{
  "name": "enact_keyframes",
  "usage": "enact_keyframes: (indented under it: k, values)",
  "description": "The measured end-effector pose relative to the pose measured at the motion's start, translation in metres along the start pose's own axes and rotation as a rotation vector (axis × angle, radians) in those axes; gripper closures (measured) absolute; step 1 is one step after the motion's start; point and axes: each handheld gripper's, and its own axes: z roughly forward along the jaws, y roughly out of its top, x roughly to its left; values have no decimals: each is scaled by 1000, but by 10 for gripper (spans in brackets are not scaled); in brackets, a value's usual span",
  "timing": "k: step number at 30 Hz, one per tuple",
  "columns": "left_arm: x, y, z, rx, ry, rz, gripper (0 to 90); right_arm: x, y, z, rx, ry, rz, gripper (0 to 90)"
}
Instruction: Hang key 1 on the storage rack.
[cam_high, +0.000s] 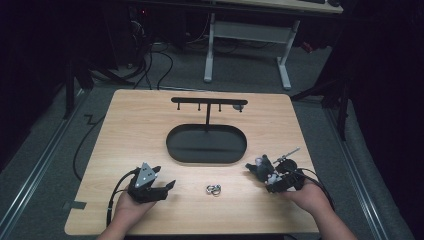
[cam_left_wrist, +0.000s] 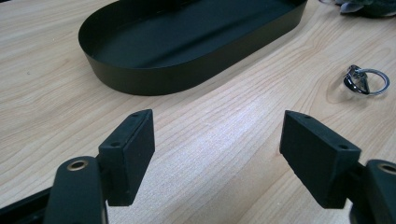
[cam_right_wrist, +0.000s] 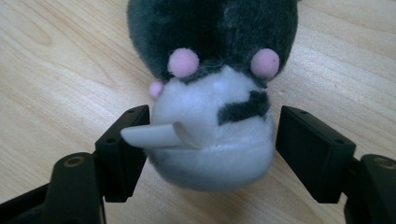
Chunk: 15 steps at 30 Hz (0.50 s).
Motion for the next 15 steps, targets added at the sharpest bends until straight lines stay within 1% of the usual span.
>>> enact_keyframes:
  k: [2,4,6,7,8,9,10,11,13,15]
  values:
    - [0,0,0,-6,2,-4,271,0,0,1,0,3,3,315]
    - [1,0,0,-8,3,-6,271,0,0,1,-3,8,-6,390]
    - [1,1,0,-7,3,-8,271,1,-1,0,-24,6,-18,445]
    - [1,0,1,-6,2,-10,271,1,-1,-2,-22,13,-13,467]
    - [1,0,1,-4,1,-11,271,1,-1,-2,-22,13,-13,467]
    - [1,0,1,-2,1,-7,272,2,-2,-2,-34,10,-11,473]
    - [0,0,1,1,0,-4,272,3,-2,-4,-40,-3,-12,478]
    - [0,0,1,0,1,-2,271,3,-3,-5,-43,18,-15,480]
    - [0,-1,0,-2,1,0,271,5,-3,-8,-44,12,-20,481]
    - [-1,-1,-1,-4,1,0,272,5,-3,-12,-61,22,-17,481]
